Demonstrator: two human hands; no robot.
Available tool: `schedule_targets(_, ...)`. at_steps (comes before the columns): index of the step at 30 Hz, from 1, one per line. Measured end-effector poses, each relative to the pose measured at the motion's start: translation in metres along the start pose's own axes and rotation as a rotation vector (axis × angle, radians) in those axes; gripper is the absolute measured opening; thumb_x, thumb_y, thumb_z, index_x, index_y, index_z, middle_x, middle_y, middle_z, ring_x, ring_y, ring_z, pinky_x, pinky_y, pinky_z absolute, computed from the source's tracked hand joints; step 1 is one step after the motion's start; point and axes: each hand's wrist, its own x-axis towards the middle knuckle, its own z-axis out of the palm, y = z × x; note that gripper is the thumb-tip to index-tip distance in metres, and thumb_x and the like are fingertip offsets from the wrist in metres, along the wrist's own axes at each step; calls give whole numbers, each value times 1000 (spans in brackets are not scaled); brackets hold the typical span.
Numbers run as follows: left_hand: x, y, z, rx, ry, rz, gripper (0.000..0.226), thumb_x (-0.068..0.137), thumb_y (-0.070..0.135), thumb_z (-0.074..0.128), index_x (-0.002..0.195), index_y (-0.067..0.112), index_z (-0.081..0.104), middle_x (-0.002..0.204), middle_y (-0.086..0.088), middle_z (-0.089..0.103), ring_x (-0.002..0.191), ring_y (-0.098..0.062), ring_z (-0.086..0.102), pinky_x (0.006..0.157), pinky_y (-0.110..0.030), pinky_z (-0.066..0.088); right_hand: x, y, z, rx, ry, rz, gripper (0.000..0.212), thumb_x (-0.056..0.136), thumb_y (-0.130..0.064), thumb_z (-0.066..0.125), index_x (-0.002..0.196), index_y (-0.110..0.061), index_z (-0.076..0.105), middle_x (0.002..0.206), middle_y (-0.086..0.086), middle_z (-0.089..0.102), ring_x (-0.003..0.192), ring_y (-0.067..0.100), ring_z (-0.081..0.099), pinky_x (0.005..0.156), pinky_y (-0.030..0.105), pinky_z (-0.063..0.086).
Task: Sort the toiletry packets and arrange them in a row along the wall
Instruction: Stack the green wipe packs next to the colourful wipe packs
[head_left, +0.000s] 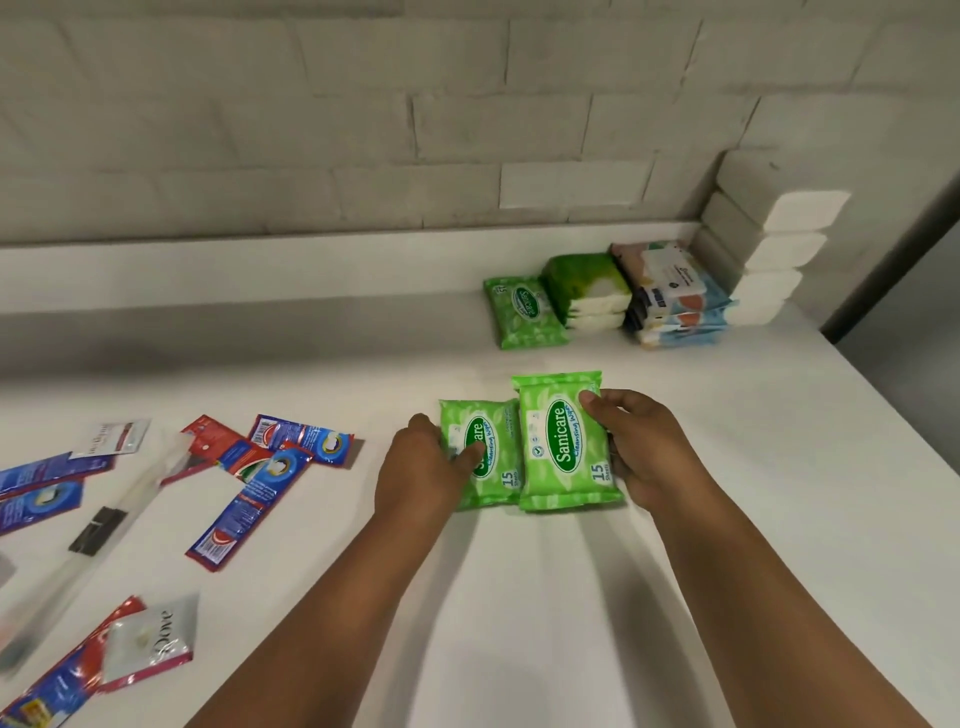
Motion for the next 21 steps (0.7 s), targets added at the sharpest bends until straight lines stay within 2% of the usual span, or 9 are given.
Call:
schedule_targets(4,8,13,7,10,-30,-17,46,80,47,70,99,12,48,105,-9,57,85,-23,54,67,-30,39,6,-5,-1,8,-13,-1,30,91,-16,66,115,-2,58,86,12,71,51,12,68,39,19,47)
schedule_targets(7,6,24,4,39,132,86,46,85,47,64,111,10,53,112,-9,51,100,-29,54,75,-33,43,14,-8,-3,9,-23,4,32,89,-19,68,116,-2,59,90,12,73,58,15,70,44,23,51)
schedule_targets(9,6,37,2,-76,169,194,41,88,46,60,111,12,57,107,-6,55,94,-25,57,76,-30,44,18,-12,-2,26,-34,0,34,89,-19,68,116,-1,59,90,13,73,61,17,71,46,26,53)
schedule_targets(12,6,56,2,-303,-171,145,41,87,50,60,110,16,57,92,-1,65,77,-18,62,73,-35,52,23,-20,3,67,-55,-15,32,90,-16,67,114,2,58,86,15,72,59,20,71,46,29,54)
schedule_targets(14,8,63,5,-402,-335,77,39,84,49,65,108,18,59,95,-5,68,78,-20,65,73,-39,54,27,-24,5,84,-65,-30,34,89,-16,66,115,5,57,90,19,72,64,24,72,50,35,57)
schedule_targets(17,18,64,8,-623,-424,-3,28,84,33,71,104,16,63,99,-14,70,74,-23,60,57,-30,44,37,-29,7,91,-54,-60,33,90,-17,66,114,4,57,98,21,72,72,28,72,60,42,61)
schedule_targets(18,23,64,8,-682,-430,-23,28,82,31,73,103,15,63,99,-16,70,74,-27,59,57,-32,42,40,-31,8,67,-49,-79,30,91,-17,64,113,2,57,98,20,72,73,27,72,63,42,61)
schedule_targets(19,29,65,9,-729,-428,-39,30,80,30,75,103,14,64,101,-18,70,77,-32,62,62,-38,47,42,-32,8,33,-56,-95,26,93,-18,62,112,-1,58,98,18,73,73,26,72,65,41,61)
schedule_targets(21,39,66,11,-792,-401,-76,33,79,27,76,105,12,63,105,-19,71,96,-39,68,86,-52,52,43,-32,8,-42,-119,-88,22,95,-20,59,111,-5,59,95,13,74,72,23,71,66,38,60)
